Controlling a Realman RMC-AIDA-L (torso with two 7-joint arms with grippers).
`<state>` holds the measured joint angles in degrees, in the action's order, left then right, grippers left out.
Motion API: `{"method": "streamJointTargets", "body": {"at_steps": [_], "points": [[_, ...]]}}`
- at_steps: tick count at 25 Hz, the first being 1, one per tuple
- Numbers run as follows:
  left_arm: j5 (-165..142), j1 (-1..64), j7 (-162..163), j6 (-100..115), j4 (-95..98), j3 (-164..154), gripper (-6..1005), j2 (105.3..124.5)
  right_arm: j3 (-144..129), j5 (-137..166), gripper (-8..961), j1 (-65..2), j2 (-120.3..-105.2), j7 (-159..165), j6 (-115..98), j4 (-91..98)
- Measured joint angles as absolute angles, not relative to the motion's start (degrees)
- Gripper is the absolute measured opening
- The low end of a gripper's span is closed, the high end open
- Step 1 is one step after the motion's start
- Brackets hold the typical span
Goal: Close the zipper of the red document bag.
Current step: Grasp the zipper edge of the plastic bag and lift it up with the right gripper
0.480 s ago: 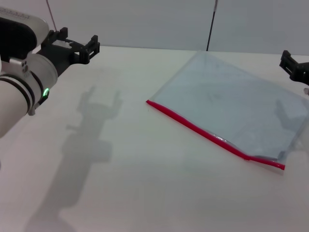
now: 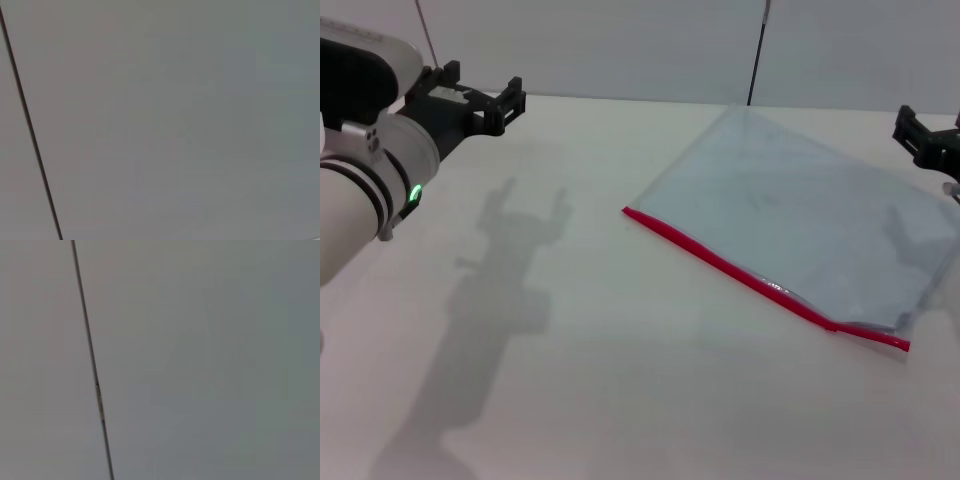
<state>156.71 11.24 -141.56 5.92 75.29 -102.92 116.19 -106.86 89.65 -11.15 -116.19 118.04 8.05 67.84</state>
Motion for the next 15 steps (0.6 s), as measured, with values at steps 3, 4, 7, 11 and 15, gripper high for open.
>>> {"method": "streamJointTargets", "body": {"at_steps": [3,4,7,11,15], "points": [[156.7,11.3,-141.5,5.9,75.2,-102.9,767,116.19,-106.8,89.6,759,-11.4,-116.19,118.0,6.9,67.8],[156.7,11.3,-141.5,5.9,75.2,-102.9,767,116.19,-106.5,89.6,759,-11.5,-116.19,118.0,6.0,67.8],[156.7,11.4,-141.5,6.0,75.2,-102.8,767,116.19,-104.9,89.7,759,-11.7,-116.14,118.1,1.9,67.8],[156.7,11.4,-141.5,6.0,75.1,-102.8,768,116.12,-100.4,90.4,759,-12.0,-115.98,117.7,-9.2,68.0],[156.7,11.4,-141.5,6.1,75.1,-102.8,768,115.97,-92.4,94.4,758,-12.0,-115.84,117.4,-25.2,68.4]]}}
